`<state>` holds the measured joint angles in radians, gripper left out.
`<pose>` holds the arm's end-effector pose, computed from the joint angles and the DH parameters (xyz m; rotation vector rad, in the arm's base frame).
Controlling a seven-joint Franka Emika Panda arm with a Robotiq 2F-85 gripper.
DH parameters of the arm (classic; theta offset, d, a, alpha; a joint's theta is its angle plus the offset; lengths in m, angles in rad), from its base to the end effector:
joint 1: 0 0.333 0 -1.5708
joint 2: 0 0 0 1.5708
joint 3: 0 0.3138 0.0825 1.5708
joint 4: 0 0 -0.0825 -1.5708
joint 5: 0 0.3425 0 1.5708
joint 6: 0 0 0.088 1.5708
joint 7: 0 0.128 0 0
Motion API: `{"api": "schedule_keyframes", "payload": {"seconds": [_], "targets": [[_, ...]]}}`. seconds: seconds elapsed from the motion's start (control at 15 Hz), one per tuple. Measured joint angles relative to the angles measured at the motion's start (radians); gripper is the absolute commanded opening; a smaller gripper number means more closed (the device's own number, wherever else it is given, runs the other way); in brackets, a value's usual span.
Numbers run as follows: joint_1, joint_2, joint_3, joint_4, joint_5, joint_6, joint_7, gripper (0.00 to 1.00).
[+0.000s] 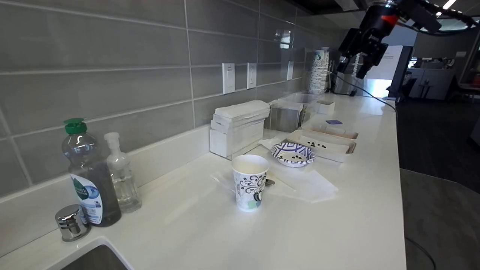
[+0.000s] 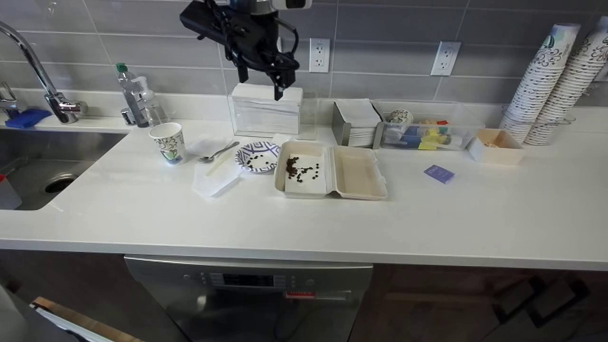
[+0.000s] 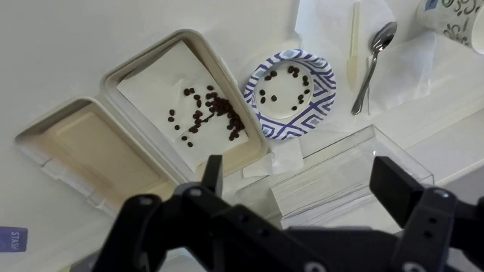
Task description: Move the bowl slightly to the left
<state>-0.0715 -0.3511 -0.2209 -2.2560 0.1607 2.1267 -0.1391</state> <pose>0.4180 -0.1237 0.5137 -2.9292 0.3217 -0.3742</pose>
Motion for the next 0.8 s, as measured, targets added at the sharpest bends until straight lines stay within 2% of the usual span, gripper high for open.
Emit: {"api": "schedule_keyframes", "payload": {"seconds": [0.47, 0.8], "targets": [[0.005, 0.103, 0.098, -0.046, 0.001, 0.242, 0.082, 1.0], [0.017, 0.172, 0.163, -0.053, -0.008, 0.3, 0.14, 1.0]]}}
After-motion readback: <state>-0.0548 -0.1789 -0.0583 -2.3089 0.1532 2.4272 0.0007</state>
